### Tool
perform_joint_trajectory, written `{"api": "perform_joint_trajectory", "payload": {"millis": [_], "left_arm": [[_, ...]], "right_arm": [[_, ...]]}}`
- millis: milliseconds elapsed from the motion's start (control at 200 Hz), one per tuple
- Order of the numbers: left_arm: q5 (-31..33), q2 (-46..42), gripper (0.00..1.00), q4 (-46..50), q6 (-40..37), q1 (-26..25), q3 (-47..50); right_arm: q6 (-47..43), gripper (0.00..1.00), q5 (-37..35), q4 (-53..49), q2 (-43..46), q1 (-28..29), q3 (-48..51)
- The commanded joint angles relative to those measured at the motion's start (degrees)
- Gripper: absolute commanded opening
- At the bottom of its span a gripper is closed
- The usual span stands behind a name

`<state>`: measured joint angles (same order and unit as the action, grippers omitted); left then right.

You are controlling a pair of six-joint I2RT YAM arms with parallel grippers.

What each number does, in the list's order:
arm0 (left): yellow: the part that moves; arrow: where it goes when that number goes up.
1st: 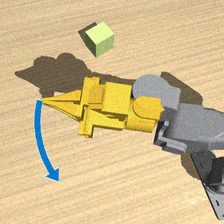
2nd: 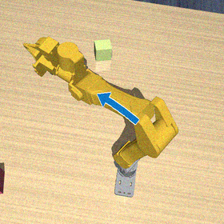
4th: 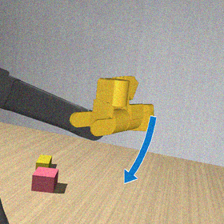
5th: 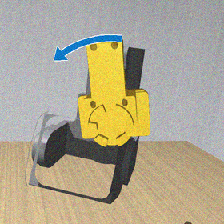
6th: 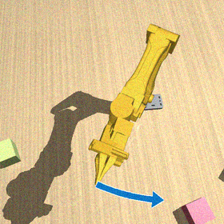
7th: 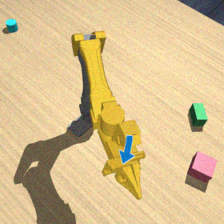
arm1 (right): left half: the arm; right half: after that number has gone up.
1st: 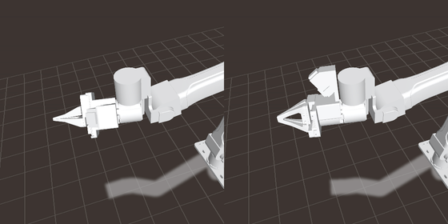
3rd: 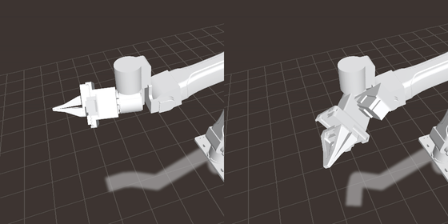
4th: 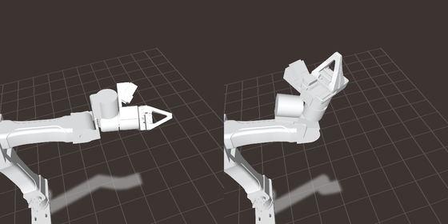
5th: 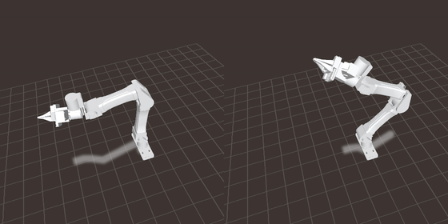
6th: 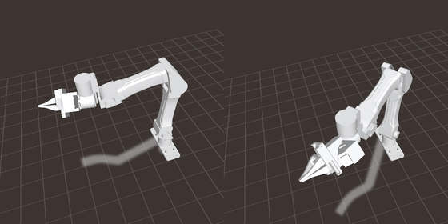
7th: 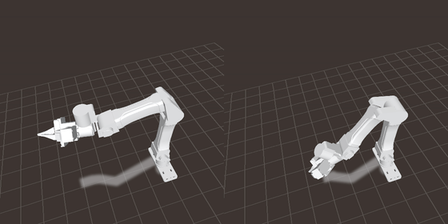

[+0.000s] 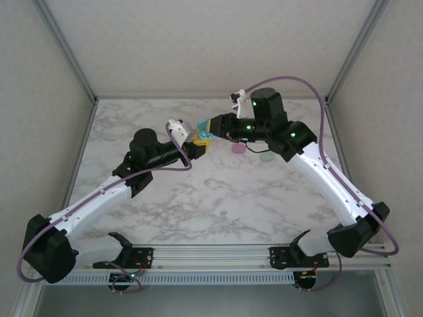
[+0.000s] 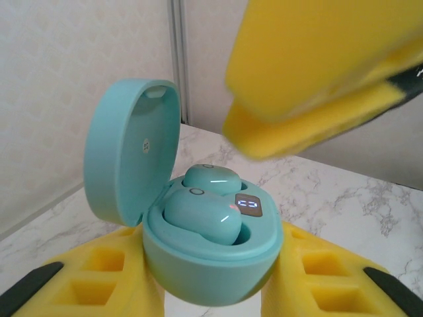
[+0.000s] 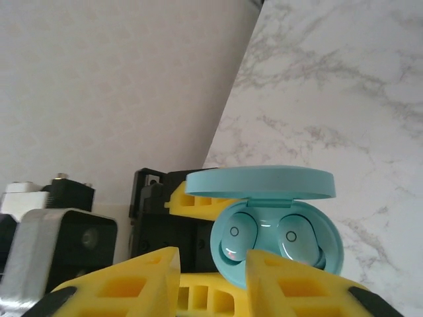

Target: Insert the wireless bluetooth earbuds into the charging case

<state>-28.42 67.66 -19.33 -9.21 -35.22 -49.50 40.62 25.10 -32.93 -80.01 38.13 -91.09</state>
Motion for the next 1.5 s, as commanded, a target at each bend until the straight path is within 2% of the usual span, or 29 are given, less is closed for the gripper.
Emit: {"api": "perform_joint_trajectory", "payload": {"millis": [0,100,190,315,491,681,811,956,1076,1261,1497], "left_arm": [[-0.64,-1.18,0.28,-1.62,-0.32,-0.46,-0.77],[-1.65,-1.48,0.28,-0.80,-0.63,-0.46,-0.91],[-2.48,-1.96,0.28,-0.08,-0.87,-0.46,-0.95],[-3.35,-2.78,0.28,1.65,-1.73,-0.55,-1.32],[-2.91,-3.67,0.28,1.47,-1.68,-0.64,-1.31],[-0.65,-3.76,0.28,0.80,-1.50,-0.64,-1.50],[0.22,-3.46,0.28,-0.49,-0.62,-0.64,-1.54],[-0.13,-3.22,0.28,-1.97,0.59,-0.64,-1.79],[-1.62,-3.15,0.29,-2.37,1.18,-0.64,-2.26],[-2.70,-2.62,0.29,-4.14,3.45,-0.64,-2.80],[-3.52,-1.65,0.29,-6.50,5.77,-0.64,-3.42]], "right_arm": [[-2.00,0.37,-9.80,-2.29,2.27,-0.29,-2.32],[-1.53,0.44,-12.60,-4.71,0.11,-1.90,-4.78],[-1.65,0.46,-10.81,-6.21,-3.26,-2.70,-8.77],[-1.25,0.55,-8.59,-5.91,-7.29,-3.19,-12.42],[-3.13,0.58,-3.58,-11.71,-13.49,-3.50,-18.51],[-5.30,0.59,4.28,-13.51,-14.08,-3.50,-17.10],[-1.84,0.60,10.31,-5.26,-8.88,-3.99,-8.93],[2.36,0.61,13.26,0.17,-4.10,-5.65,-1.01],[9.20,0.67,17.89,10.85,-0.51,-7.55,7.06],[16.61,0.66,27.36,21.84,-1.04,-8.25,11.23],[23.45,0.60,33.08,33.00,-2.65,-8.25,14.63]]}}
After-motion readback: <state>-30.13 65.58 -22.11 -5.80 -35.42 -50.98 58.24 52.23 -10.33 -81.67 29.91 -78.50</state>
